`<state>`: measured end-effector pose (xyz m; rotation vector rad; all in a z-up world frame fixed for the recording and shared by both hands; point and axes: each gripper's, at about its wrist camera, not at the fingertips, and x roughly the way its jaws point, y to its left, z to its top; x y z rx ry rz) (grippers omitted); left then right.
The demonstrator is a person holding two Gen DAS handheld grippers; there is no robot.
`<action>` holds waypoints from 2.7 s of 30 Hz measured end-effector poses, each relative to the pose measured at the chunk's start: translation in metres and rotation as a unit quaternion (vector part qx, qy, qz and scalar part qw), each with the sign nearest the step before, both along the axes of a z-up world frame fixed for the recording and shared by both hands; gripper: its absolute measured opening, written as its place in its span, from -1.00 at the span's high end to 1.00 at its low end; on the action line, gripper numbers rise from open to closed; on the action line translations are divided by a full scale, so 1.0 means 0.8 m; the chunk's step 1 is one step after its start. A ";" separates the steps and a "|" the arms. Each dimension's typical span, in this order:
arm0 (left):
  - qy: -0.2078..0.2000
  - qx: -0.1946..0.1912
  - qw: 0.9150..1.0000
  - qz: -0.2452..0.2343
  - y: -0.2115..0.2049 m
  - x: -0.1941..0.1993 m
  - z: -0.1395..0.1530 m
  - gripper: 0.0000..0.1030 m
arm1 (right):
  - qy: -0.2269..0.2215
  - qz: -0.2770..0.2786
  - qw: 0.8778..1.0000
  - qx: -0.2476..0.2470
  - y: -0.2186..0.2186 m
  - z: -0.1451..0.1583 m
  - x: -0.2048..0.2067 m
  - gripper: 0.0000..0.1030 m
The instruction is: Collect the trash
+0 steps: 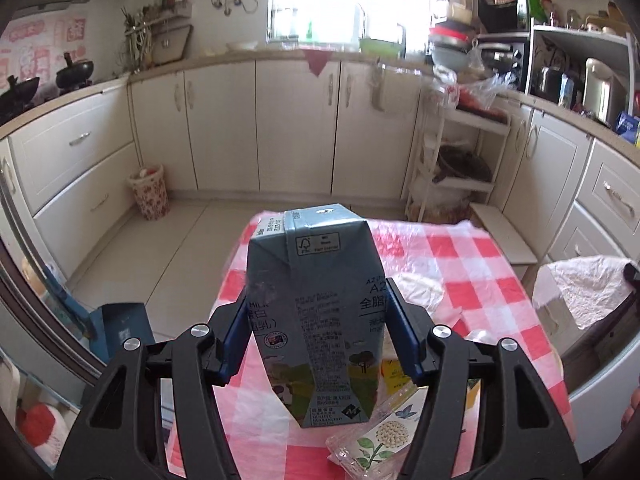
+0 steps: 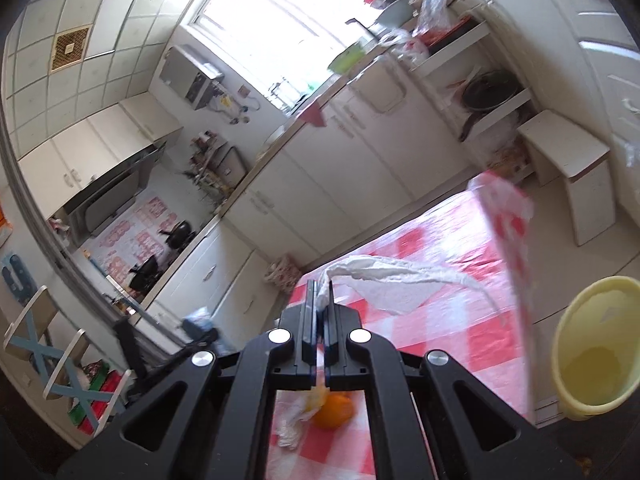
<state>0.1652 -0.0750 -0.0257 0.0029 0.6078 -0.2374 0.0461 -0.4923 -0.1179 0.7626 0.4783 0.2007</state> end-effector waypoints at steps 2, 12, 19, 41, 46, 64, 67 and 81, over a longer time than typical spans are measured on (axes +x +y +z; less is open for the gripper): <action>-0.010 -0.013 1.000 -0.006 0.002 -0.006 0.011 -0.13 | 0.011 -0.032 0.999 -0.016 -0.023 -0.003 -0.013 0.95; -0.021 -0.039 0.997 -0.065 -0.058 -0.031 0.033 -0.01 | 0.160 -0.158 0.971 -0.084 -0.124 -0.071 -0.042 0.95; -0.024 -0.029 0.994 -0.101 -0.092 -0.041 0.032 0.10 | 0.336 -0.113 0.932 -0.076 -0.140 -0.176 0.006 0.86; 0.162 0.059 0.981 0.087 0.082 0.111 -0.086 -0.50 | 0.284 -0.074 0.956 0.000 -0.033 0.012 0.030 -0.43; 0.201 0.079 0.973 0.084 0.088 0.164 -0.129 -0.51 | 0.283 -0.065 0.957 0.000 -0.016 0.027 0.041 -0.43; 0.118 -0.024 0.991 0.054 0.041 0.103 -0.052 0.39 | 0.239 -0.072 0.968 0.001 -0.007 0.086 0.039 -0.43; 0.095 -0.046 0.994 -0.036 -0.034 0.049 -0.012 0.38 | 0.216 -0.095 0.972 -0.007 0.002 0.145 0.033 -0.43; 0.280 -0.024 0.930 -0.235 -0.451 -0.053 -0.179 0.38 | 0.084 -0.148 0.983 -0.069 0.072 0.399 -0.001 -0.45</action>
